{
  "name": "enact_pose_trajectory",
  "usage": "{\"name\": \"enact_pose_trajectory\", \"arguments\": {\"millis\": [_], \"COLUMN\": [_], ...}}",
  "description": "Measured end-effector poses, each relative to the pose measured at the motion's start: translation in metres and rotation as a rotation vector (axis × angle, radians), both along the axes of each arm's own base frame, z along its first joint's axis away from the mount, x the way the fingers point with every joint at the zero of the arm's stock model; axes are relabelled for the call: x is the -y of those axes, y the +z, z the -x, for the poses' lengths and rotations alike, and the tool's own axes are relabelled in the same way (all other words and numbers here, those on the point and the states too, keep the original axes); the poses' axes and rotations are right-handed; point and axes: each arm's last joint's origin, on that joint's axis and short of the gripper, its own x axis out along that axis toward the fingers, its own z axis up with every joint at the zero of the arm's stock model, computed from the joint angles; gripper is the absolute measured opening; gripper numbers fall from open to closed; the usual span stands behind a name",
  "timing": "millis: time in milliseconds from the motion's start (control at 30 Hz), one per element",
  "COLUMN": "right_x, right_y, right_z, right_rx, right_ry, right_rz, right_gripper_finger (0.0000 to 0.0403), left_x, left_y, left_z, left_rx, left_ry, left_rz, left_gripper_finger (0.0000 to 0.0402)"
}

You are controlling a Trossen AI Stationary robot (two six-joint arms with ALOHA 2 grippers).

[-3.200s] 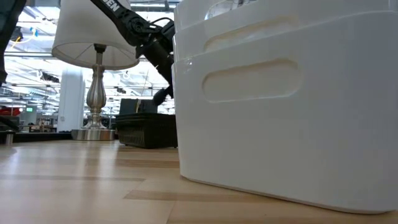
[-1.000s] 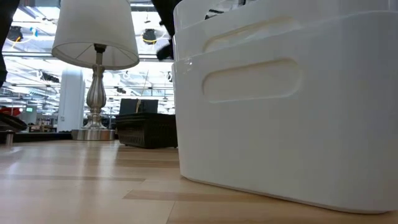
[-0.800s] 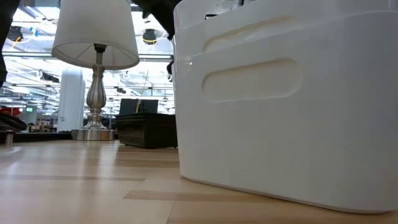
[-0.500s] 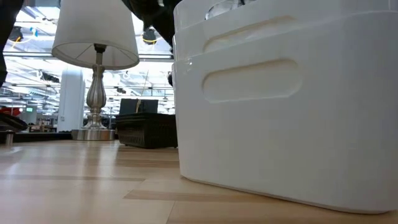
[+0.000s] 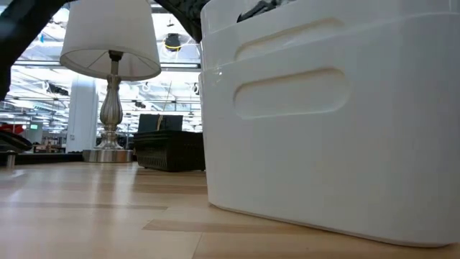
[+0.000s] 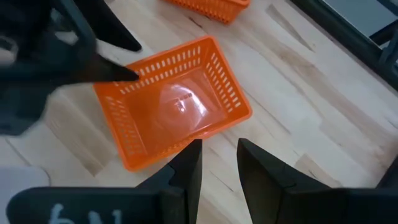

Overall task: Stack baskets by color
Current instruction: Stack the bottom orange bin on the orange bins

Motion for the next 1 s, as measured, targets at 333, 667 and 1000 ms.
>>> {"name": "enact_pose_trajectory", "arguments": {"millis": [333,667,1000], "right_x": [-0.001,-0.001,0.002], "right_y": [0.001,0.0,0.017], "right_z": [0.001,0.005,0.035], "right_rx": [-0.008,-0.041,0.007], "right_ry": [0.028,0.029,-0.071], "right_rz": [0.008,0.008,0.072], "right_gripper_finger": [0.0124,0.0124,0.0124], "left_x": [-0.002,-0.005,-0.023], "left_y": [-0.027,-0.033,0.026], "left_z": [-0.014,-0.017,-0.025], "left_rx": [-0.1,-0.127,-0.177], "left_ry": [0.008,-0.041,-0.065], "left_rz": [0.024,0.069,-0.045], "left_gripper_finger": [0.0149,0.001,0.0]}}
